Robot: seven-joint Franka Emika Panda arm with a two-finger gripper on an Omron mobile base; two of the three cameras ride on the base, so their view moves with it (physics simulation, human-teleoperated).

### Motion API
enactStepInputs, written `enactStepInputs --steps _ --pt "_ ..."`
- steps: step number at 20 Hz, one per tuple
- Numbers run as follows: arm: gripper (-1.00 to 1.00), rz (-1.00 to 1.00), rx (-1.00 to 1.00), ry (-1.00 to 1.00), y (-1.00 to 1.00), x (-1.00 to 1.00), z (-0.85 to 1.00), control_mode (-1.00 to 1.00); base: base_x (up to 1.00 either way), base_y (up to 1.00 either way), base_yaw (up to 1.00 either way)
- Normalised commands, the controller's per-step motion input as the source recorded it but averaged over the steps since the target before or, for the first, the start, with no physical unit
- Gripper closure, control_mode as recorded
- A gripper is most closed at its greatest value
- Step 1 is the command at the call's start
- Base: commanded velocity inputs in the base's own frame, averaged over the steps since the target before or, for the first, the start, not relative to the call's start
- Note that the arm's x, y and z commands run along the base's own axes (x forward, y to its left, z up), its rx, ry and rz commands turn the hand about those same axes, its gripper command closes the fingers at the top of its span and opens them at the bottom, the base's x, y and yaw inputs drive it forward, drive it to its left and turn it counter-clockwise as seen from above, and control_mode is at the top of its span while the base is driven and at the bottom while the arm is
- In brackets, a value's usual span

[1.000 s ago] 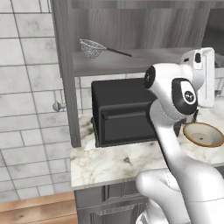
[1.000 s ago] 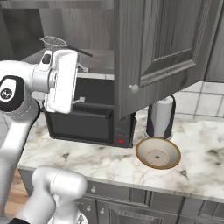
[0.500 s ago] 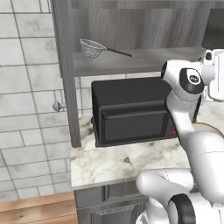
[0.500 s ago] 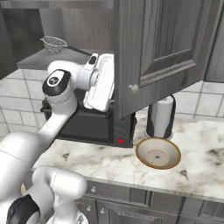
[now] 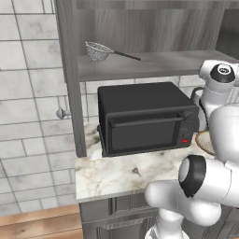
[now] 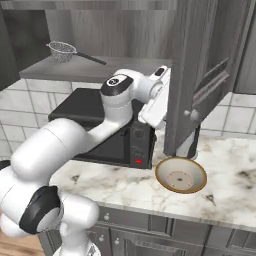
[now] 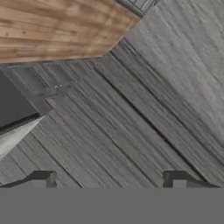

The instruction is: Open the cabinet and setup a tea strainer by placing it in the bowl upright.

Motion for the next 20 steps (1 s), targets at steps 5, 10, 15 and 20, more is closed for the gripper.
enactStepInputs --steps 5,10,15,20 --pt "-1.0 -0.34 0.14 0.03 -1.0 -0.04 -0.27 -1.0 0.0 0.0 0.0" --pt "-1.0 -0.14 0.22 -0.08 -0.85 -0.31 -0.16 -1.0 0.0 0.0 0.0" --pt "-1.0 0.0 0.05 -0.27 0.84 -0.61 0.0 -1.0 0.0 0.0 0.0" --pt "-1.0 0.07 0.0 -0.29 1.0 -0.36 0.0 -1.0 0.0 0.0 0.0"
